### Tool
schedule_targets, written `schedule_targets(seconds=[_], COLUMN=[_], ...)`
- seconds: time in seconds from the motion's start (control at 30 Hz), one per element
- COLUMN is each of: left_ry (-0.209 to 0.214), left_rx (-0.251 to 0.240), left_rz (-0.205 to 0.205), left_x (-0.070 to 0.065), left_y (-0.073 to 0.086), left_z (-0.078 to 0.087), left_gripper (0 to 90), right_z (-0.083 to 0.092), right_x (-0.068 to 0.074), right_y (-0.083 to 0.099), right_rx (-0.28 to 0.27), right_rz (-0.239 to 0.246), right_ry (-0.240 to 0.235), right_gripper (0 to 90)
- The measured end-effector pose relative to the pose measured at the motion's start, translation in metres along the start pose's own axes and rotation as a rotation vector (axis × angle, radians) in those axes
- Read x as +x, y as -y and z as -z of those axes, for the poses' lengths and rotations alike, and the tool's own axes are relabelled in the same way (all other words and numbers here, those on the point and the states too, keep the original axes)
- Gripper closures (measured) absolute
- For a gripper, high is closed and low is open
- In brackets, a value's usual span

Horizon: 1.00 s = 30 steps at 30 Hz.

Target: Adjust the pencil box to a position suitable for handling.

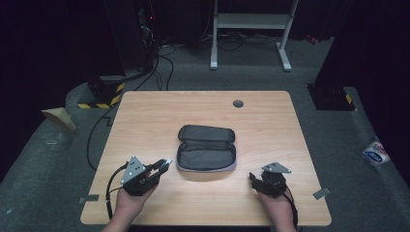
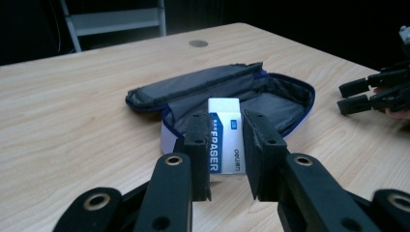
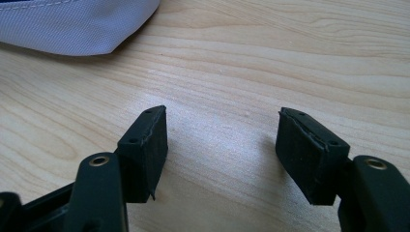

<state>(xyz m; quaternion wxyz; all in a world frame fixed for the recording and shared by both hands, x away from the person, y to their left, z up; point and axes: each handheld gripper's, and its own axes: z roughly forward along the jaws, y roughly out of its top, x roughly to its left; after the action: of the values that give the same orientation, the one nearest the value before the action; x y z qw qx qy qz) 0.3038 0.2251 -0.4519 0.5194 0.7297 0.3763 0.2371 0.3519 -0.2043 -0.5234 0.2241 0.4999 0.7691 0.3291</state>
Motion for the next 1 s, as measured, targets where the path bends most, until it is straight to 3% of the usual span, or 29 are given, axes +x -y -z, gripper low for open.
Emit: schedule_targets(seconds=[0.2,0.67,0.73,1.0], left_ry=[0.004,0.027,0.046,0.041], left_rx=[-0.005,0.001,-0.005,0.005], left_rz=[0.011,0.003,0.012,-0.001], left_x=[0.003,-0.006,-0.011,-0.012], left_y=[-0.004,-0.011,-0.016,-0.030], left_z=[-0.005,-0.022,-0.024,-0.030], left_gripper=[73.0,73.0,73.0,73.0], right_z=[0.000,0.000,0.000,-0.001], right_x=[0.000,0.000,0.000,0.000], right_y=[0.000,0.000,0.000,-0.001], right_rx=[0.000,0.001,0.001,0.003], right_rz=[0.002,0.002,0.005,0.008], right_ry=[-0.002,-0.004,-0.005,-0.009], right_gripper=[35.8,35.9,35.9,35.9])
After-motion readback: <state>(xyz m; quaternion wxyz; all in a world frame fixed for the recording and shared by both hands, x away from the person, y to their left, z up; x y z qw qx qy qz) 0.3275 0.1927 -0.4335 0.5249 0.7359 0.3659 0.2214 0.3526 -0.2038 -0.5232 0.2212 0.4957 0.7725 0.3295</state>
